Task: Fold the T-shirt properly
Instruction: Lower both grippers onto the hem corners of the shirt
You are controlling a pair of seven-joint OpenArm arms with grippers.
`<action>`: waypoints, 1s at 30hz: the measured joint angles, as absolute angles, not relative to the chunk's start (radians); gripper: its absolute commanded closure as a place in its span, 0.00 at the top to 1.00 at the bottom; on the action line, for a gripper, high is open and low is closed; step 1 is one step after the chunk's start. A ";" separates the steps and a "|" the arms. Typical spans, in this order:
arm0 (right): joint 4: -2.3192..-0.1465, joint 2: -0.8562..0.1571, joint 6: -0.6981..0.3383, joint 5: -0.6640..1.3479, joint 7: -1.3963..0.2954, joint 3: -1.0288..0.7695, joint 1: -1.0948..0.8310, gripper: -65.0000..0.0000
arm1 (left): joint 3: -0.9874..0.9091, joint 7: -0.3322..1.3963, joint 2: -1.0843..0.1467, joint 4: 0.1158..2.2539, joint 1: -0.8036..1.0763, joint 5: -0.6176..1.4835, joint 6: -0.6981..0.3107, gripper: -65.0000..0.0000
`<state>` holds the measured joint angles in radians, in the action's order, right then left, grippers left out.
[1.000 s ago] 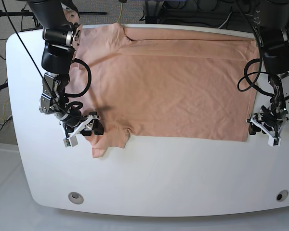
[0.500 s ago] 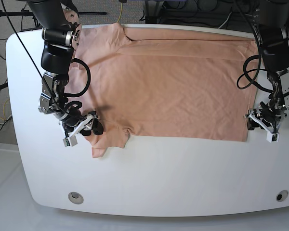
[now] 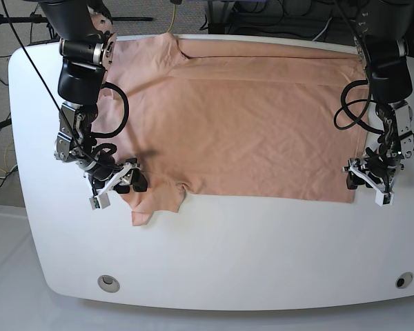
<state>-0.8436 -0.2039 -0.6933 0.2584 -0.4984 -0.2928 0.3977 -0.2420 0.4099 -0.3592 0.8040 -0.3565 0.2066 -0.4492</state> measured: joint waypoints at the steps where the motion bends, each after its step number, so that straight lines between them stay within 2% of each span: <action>1: -0.844 -0.204 -0.694 0.258 -0.498 -0.293 0.398 0.51 | -0.242 0.407 -0.358 0.804 -0.356 0.207 -0.450 0.49; 30: -0.847 -0.202 -0.699 0.253 -0.500 -0.295 0.397 0.52 | -0.241 0.391 -0.343 0.800 -0.350 0.214 -0.453 0.48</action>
<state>-0.8467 -0.2020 -0.6991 0.2535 -0.5003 -0.2947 0.3973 -0.2413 0.3912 -0.3431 0.8001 -0.3504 0.2142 -0.4530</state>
